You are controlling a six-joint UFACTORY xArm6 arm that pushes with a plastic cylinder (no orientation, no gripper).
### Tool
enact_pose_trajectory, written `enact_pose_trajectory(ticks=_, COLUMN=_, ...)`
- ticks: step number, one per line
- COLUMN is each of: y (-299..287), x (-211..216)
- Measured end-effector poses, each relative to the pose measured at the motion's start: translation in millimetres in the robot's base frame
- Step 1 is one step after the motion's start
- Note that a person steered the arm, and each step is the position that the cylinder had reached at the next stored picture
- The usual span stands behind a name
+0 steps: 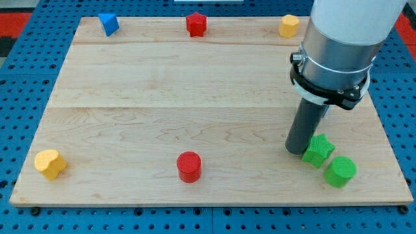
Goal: Place the red circle in between the blue cube and yellow heart
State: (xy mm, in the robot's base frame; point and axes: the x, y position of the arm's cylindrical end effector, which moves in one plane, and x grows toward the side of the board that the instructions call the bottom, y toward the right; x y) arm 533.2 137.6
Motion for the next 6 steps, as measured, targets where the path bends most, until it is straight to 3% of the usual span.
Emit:
enact_pose_trajectory(ticks=1, y=13.5, x=0.0)
enact_pose_trajectory(ticks=2, y=4.4, x=35.2)
enact_pose_trajectory(ticks=3, y=-29.8, x=74.2)
enact_pose_trajectory(ticks=4, y=-101.6, x=79.3)
enact_pose_trajectory(ticks=6, y=-182.1, x=55.0)
